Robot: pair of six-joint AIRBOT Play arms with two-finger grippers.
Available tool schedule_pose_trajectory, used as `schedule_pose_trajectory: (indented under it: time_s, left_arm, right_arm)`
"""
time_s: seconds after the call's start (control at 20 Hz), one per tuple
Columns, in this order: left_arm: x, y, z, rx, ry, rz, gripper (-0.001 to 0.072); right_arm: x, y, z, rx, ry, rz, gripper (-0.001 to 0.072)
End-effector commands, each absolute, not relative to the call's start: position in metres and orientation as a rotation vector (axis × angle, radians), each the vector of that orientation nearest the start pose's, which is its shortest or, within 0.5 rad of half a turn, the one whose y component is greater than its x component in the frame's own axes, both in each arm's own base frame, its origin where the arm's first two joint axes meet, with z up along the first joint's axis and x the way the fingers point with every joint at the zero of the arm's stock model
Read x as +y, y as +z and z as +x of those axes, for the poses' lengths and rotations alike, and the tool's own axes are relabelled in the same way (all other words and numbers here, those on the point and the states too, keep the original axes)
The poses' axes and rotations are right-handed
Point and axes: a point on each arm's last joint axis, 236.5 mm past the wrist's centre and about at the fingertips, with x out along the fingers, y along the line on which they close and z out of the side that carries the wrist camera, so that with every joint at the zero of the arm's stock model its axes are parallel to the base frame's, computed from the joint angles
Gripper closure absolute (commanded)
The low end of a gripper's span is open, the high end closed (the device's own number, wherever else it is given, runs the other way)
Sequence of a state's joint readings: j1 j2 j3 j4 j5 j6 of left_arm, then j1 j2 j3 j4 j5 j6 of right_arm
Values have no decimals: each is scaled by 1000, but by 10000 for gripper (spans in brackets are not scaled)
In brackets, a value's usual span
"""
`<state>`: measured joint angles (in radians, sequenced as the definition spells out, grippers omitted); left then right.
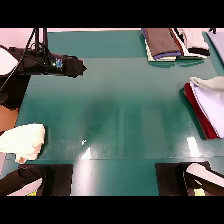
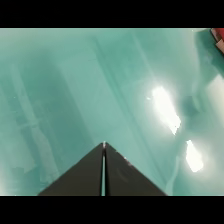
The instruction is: Fold the shirts.
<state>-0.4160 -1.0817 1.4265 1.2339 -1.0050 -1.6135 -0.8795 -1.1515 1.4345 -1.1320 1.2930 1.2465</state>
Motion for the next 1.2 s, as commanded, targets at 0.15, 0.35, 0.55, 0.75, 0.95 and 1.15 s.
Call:
schedule_pose_trajectory:
  time_s: [0.15, 0.35, 0.55, 0.75, 0.95, 1.15]
  left_arm:
    - [-234, 232, 365, 714, -607, -146, 684]
    - [-235, 233, 365, 712, -611, -153, 684]
    - [-237, 234, 364, 712, -619, -164, 684]
    - [-236, 233, 364, 715, -617, -159, 684]
    - [-237, 234, 364, 712, -617, -162, 684]
    - [-237, 234, 364, 712, -617, -162, 684]
  right_arm:
    - [-263, 88, 201, 1113, -620, 373, 139]
    - [-271, 129, 223, 956, -625, 397, 79]
    - [-192, 201, 322, 717, -292, 393, 80]
    - [-52, 222, 374, 721, 94, 295, 88]
    - [70, 228, 378, 725, 395, 169, 242]
    - [145, 236, 365, 687, 582, 79, 693]
